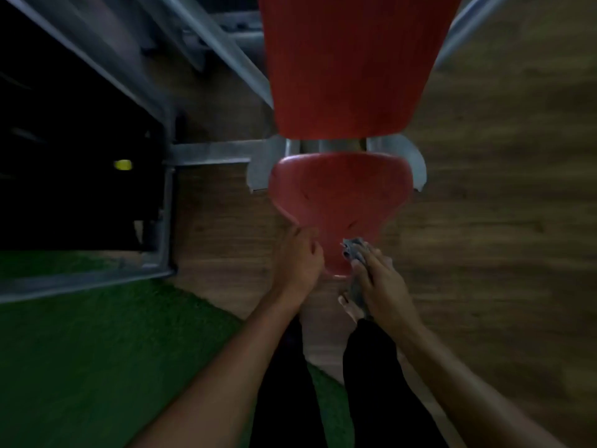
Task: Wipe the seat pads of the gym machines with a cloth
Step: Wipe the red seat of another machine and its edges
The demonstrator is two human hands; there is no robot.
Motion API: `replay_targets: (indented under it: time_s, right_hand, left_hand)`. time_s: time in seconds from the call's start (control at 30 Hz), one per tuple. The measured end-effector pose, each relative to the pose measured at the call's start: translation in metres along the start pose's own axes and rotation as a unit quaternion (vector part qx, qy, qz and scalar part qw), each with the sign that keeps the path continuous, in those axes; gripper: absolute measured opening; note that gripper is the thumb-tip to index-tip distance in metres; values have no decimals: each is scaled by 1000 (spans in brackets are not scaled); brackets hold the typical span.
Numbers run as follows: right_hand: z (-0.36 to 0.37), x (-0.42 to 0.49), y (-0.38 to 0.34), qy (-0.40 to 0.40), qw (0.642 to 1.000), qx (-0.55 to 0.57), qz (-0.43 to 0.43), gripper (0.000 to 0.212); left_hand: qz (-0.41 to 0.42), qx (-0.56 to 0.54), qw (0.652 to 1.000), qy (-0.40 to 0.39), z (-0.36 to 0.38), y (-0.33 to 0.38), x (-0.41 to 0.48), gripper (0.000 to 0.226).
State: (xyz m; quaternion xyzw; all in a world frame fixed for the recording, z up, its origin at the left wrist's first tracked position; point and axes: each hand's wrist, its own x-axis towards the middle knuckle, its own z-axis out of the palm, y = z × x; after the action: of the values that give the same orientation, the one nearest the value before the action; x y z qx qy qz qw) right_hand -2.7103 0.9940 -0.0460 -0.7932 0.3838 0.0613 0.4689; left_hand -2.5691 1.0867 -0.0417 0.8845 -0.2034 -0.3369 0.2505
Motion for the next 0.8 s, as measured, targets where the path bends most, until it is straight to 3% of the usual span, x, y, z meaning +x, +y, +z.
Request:
replay_targets:
  time_s: [0.17,0.33,0.43,0.57,0.73,0.8]
  right_hand:
    - [98,27,47,152,988,-35,7,60]
    - [136,42,60,257,950,-175,-13,50]
    - [134,52,63,303,945,-121,-6,47]
    - [121,66,69,317,947,-51,3,40]
    - [101,109,59,293,942,-146,77,47]
    - [111,98,50,279,937,-202,65,50]
  left_hand:
    - [99,46,992,58,34,-58,71,34]
    - [205,131,964,111,59,-100,118,44]
    - [244,142,952,117,68,-106,132,46]
    - [267,144,944,130,71,-95,143,48]
    - [243,204,942,110,75,-91,155,58]
    - [241,220,939,107,77,-92,155,59]
